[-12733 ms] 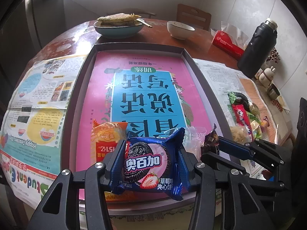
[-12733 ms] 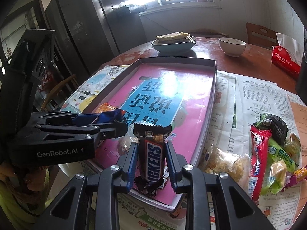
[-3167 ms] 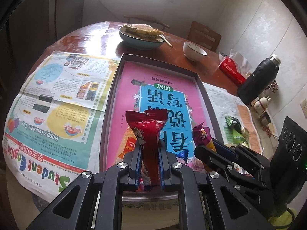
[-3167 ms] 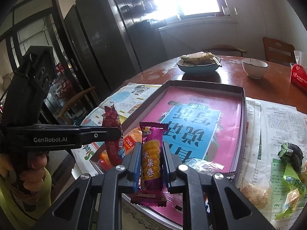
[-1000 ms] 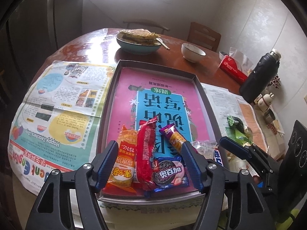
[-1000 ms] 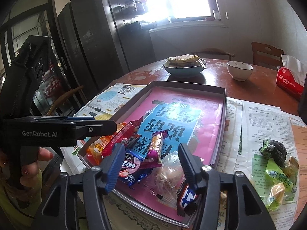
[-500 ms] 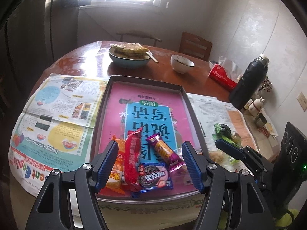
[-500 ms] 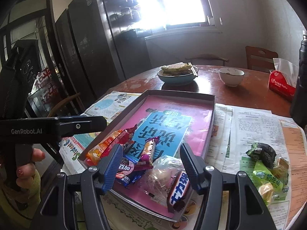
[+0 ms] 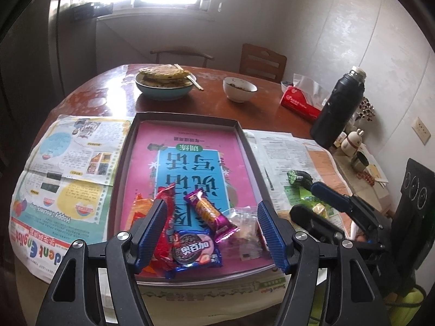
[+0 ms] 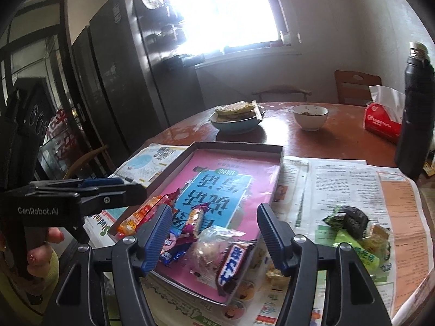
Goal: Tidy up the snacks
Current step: 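Move both open tools back toward the remaining snacks on the newspaper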
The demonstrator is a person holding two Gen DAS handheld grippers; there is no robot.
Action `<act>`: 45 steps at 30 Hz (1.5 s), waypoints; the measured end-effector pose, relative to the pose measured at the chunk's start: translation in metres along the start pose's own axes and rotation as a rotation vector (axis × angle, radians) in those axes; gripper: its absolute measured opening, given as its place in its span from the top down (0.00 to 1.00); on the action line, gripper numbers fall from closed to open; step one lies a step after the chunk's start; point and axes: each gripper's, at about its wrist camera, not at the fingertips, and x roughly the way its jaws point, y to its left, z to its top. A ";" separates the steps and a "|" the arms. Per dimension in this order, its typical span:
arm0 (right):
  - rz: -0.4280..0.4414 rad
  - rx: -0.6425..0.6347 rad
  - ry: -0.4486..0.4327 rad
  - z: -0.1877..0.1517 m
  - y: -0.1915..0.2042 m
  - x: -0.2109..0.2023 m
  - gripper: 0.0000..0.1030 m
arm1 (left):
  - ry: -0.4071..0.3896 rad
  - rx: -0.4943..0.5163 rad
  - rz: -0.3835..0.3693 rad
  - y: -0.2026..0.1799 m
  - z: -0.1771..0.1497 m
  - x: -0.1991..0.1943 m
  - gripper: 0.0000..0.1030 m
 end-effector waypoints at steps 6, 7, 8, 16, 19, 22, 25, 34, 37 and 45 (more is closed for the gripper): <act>-0.038 0.036 -0.031 0.003 -0.018 -0.015 0.37 | 0.004 0.023 -0.016 -0.013 0.002 0.001 0.32; -0.043 0.040 -0.035 0.004 -0.021 -0.017 0.37 | 0.004 0.028 -0.020 -0.016 0.002 0.001 0.32; -0.050 0.045 -0.038 0.004 -0.024 -0.019 0.36 | 0.005 0.032 -0.022 -0.018 0.002 0.001 0.32; -0.098 0.095 -0.070 0.006 -0.048 -0.037 0.35 | 0.011 0.065 -0.041 -0.035 0.004 0.004 0.32; -0.112 0.110 -0.081 0.006 -0.055 -0.042 0.35 | 0.012 0.076 -0.047 -0.041 0.004 0.004 0.32; -0.123 0.124 -0.093 0.006 -0.062 -0.049 0.34 | 0.014 0.090 -0.055 -0.048 0.005 0.005 0.32; -0.137 0.139 -0.106 0.006 -0.068 -0.055 0.34 | 0.018 0.110 -0.067 -0.057 0.005 0.007 0.32; -0.178 0.177 -0.127 0.003 -0.088 -0.069 0.34 | 0.063 0.187 -0.091 -0.084 0.000 0.026 0.32; -0.193 0.192 -0.124 0.000 -0.096 -0.072 0.34 | 0.078 0.215 -0.093 -0.093 -0.002 0.034 0.32; -0.221 0.233 -0.100 -0.010 -0.117 -0.075 0.31 | 0.138 0.295 -0.109 -0.116 -0.007 0.056 0.32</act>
